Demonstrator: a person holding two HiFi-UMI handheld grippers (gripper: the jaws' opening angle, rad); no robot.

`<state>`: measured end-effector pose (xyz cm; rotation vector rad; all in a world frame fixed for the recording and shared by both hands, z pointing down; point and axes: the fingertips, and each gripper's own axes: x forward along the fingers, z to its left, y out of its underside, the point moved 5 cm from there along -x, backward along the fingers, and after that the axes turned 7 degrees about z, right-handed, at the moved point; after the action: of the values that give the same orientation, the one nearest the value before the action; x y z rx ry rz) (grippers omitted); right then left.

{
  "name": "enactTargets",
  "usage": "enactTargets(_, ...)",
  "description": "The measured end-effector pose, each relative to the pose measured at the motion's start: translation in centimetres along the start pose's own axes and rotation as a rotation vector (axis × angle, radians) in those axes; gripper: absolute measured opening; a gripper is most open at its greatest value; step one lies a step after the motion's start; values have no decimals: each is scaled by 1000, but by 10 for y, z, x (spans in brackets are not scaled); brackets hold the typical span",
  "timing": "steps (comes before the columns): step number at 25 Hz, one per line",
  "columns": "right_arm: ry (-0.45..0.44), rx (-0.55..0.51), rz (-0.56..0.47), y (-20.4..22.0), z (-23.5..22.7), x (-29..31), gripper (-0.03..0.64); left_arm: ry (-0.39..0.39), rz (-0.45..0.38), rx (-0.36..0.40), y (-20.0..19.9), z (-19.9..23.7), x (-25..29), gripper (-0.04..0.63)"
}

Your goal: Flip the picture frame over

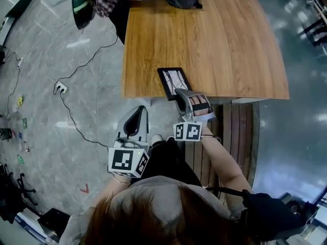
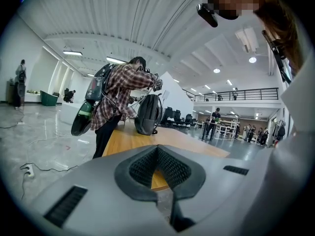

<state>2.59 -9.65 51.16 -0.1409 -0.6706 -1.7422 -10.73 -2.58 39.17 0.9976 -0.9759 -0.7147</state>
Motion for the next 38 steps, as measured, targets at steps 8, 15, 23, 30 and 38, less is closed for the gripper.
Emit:
enactTargets(8,-92,-209,123,-11,32,15,61,7,11,2,3,-1,-1,6)
enactTargets(15,-148,-168,197,-17,39,23,89,13,15,-6,6,-3,0,6)
enactTargets(23,-111,-119,229,-13,45,22,89,18,17,-36,10,-5,1,6)
enactTargets(30,-93,-95,214,-12,44,21,89,20,13,-39,10,-5,0,6)
enactTargets(38,-98,-63,277,-15,41,24,118,19,21,-49,13,-3,-1,6)
